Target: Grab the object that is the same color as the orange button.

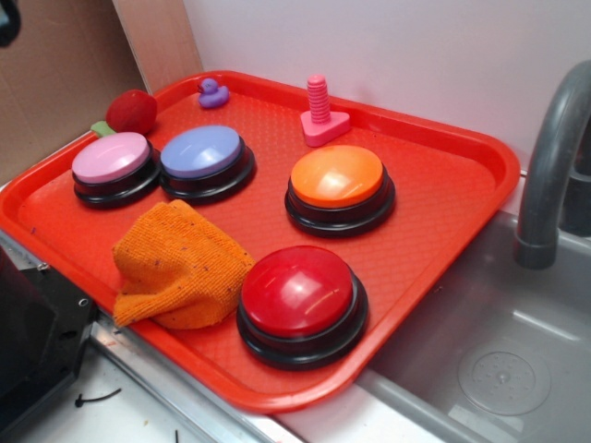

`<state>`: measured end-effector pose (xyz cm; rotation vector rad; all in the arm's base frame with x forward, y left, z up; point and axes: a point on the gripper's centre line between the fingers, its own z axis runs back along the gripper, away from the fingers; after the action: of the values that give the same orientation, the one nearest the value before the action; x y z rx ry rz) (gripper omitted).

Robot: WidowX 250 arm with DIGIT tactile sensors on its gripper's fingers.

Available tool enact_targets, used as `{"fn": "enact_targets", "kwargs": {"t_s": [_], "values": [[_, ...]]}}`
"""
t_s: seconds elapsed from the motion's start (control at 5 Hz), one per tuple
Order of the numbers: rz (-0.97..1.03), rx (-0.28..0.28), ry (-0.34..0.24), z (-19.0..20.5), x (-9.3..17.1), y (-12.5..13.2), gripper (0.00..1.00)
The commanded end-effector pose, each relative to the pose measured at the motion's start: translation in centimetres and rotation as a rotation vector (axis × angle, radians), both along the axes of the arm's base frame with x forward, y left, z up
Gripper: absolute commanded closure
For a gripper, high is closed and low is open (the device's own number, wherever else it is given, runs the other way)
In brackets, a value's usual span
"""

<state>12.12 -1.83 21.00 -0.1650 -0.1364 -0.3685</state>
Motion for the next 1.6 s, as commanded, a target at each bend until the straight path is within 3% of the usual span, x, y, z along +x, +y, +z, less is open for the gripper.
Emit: {"fn": "enact_targets", "kwargs": {"t_s": [0.0,0.4,0.8,1.2,1.4], "values": [[-0.451,-0.111,-0.139,-5.7,2.8,-1.2,0.00],[-0.697,0.010,-0.138,-11.5,4.6,-2.6,0.00],[-0.823,-0.026,-0.062,-16.0,3.4,-3.4,0.00],[-0.875,-0.023,0.022,-18.2,1.5,-3.6,0.00],[-0.881,0.015,0.033,-18.9,1.3,-3.8,0.13]]}}
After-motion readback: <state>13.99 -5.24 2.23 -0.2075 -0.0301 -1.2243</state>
